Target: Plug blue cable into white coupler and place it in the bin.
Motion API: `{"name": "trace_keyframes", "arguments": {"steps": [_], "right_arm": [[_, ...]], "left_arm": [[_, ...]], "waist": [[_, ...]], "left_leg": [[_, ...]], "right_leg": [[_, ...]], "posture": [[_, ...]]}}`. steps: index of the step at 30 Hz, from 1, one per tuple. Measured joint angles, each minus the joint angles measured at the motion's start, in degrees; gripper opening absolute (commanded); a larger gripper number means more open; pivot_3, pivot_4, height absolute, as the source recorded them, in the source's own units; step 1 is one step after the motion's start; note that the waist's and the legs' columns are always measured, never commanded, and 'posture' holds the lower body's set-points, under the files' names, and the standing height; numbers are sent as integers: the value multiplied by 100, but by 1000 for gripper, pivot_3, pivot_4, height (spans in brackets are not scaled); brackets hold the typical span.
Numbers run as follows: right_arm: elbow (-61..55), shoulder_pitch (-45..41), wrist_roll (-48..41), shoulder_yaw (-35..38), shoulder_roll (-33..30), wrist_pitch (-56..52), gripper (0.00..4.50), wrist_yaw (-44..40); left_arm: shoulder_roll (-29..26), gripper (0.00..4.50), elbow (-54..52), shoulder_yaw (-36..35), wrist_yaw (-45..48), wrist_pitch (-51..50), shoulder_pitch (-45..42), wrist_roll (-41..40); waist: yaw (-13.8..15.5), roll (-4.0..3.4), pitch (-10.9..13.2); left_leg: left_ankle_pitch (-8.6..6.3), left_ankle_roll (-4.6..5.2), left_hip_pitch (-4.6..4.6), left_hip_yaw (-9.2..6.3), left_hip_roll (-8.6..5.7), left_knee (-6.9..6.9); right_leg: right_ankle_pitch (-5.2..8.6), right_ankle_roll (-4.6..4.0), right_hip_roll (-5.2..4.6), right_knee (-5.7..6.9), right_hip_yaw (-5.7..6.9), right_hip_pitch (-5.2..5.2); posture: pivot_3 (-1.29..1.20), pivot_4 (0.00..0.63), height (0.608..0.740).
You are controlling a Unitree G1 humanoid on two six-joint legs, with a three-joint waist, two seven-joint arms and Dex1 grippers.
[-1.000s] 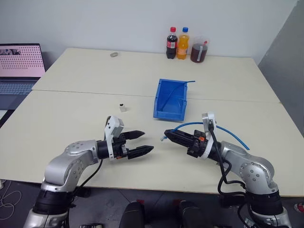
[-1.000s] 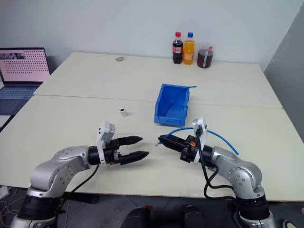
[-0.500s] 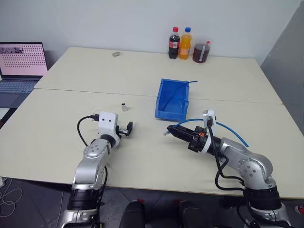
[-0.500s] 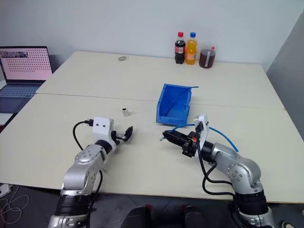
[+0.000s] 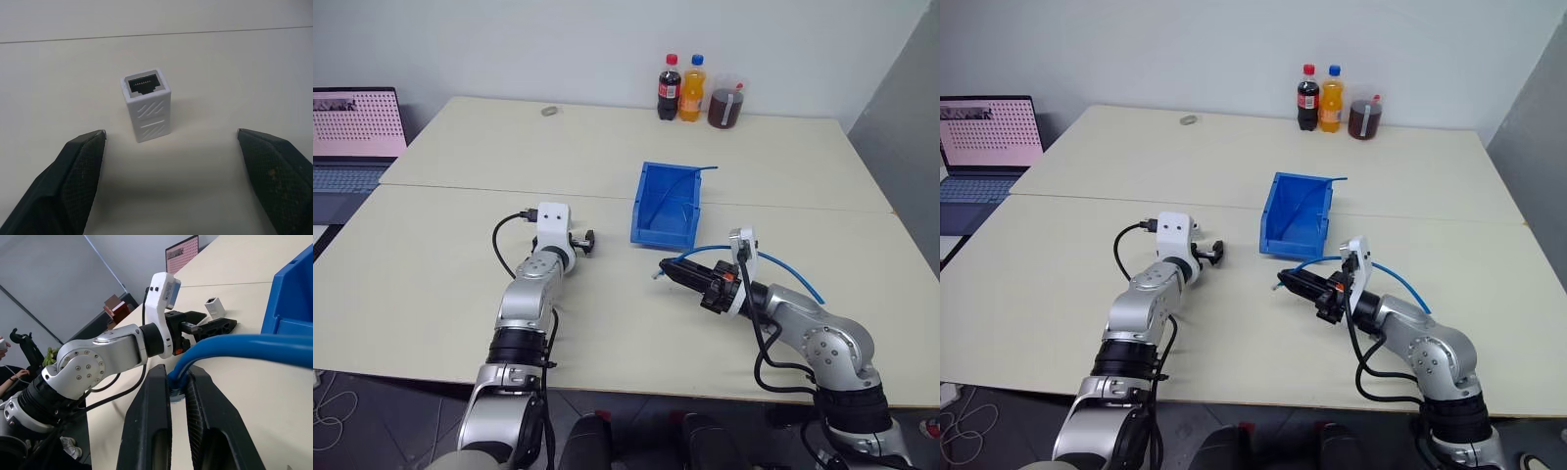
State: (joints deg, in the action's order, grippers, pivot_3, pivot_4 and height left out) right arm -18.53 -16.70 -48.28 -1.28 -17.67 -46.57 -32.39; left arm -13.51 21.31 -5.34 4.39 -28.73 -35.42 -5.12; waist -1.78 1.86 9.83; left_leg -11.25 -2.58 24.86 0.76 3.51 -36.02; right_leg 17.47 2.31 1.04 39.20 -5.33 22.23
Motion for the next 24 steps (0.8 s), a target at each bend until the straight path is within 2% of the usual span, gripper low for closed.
{"name": "trace_keyframes", "arguments": {"steps": [9, 17, 24], "right_arm": [[-39, 34, 8, 0, -4, 0, 124, 28], [-48, 37, 9, 0, -7, -1, 122, 42], [-50, 48, 9, -2, -7, -1, 117, 61]], "left_arm": [[6, 4500, 619, -185, 36, 244, -327, -96], [8, 3090, 875, -183, 104, 463, -431, -92], [5, 1587, 1125, -175, 117, 675, -525, -29]], "waist": [[0, 0, 0], [1, 0, 0], [0, 0, 0]], "left_leg": [[0, 0, 1, 0, 0, 0], [0, -1, 1, 0, 0, 0], [0, -1, 1, 1, 0, 0]], "right_leg": [[-1, 1, -1, -1, 1, 0], [-1, 1, -1, -2, 2, 0], [-1, 1, 0, -3, 1, 0]], "posture": [[0, 150, 740], [0, 150, 740], [0, 150, 740]]}}
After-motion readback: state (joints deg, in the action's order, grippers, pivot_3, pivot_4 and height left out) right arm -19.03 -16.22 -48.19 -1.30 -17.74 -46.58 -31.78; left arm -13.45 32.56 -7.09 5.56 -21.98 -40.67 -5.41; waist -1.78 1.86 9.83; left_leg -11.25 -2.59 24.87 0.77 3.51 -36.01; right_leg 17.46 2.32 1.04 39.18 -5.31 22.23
